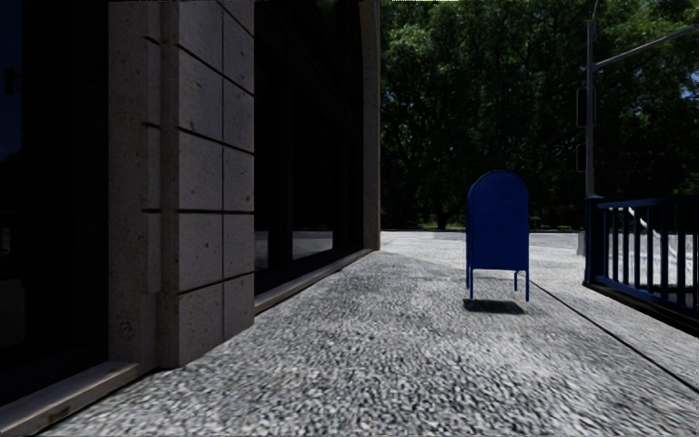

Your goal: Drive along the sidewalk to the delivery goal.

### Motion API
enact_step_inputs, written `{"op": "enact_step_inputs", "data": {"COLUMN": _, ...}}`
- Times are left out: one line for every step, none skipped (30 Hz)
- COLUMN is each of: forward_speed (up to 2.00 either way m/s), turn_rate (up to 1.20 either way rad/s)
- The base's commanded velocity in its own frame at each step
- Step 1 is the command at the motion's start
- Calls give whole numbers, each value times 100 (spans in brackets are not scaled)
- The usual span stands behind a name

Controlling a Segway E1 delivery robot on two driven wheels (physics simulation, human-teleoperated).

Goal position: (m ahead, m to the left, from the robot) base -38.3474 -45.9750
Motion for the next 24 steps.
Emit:
{"op": "enact_step_inputs", "data": {"forward_speed": 200, "turn_rate": -56}}
{"op": "enact_step_inputs", "data": {"forward_speed": 200, "turn_rate": -56}}
{"op": "enact_step_inputs", "data": {"forward_speed": 200, "turn_rate": -95}}
{"op": "enact_step_inputs", "data": {"forward_speed": 200, "turn_rate": -95}}
{"op": "enact_step_inputs", "data": {"forward_speed": 200, "turn_rate": -4}}
{"op": "enact_step_inputs", "data": {"forward_speed": 200, "turn_rate": 0}}
{"op": "enact_step_inputs", "data": {"forward_speed": 200, "turn_rate": 0}}
{"op": "enact_step_inputs", "data": {"forward_speed": 200, "turn_rate": 0}}
{"op": "enact_step_inputs", "data": {"forward_speed": 200, "turn_rate": 0}}
{"op": "enact_step_inputs", "data": {"forward_speed": 200, "turn_rate": 0}}
{"op": "enact_step_inputs", "data": {"forward_speed": 200, "turn_rate": 0}}
{"op": "enact_step_inputs", "data": {"forward_speed": 200, "turn_rate": 0}}
{"op": "enact_step_inputs", "data": {"forward_speed": 200, "turn_rate": 0}}
{"op": "enact_step_inputs", "data": {"forward_speed": 200, "turn_rate": 0}}
{"op": "enact_step_inputs", "data": {"forward_speed": 200, "turn_rate": 0}}
{"op": "enact_step_inputs", "data": {"forward_speed": 200, "turn_rate": 0}}
{"op": "enact_step_inputs", "data": {"forward_speed": 200, "turn_rate": 0}}
{"op": "enact_step_inputs", "data": {"forward_speed": 200, "turn_rate": 0}}
{"op": "enact_step_inputs", "data": {"forward_speed": 200, "turn_rate": 0}}
{"op": "enact_step_inputs", "data": {"forward_speed": 200, "turn_rate": 0}}
{"op": "enact_step_inputs", "data": {"forward_speed": 200, "turn_rate": 0}}
{"op": "enact_step_inputs", "data": {"forward_speed": 200, "turn_rate": 0}}
{"op": "enact_step_inputs", "data": {"forward_speed": 200, "turn_rate": 0}}
{"op": "enact_step_inputs", "data": {"forward_speed": 200, "turn_rate": 0}}
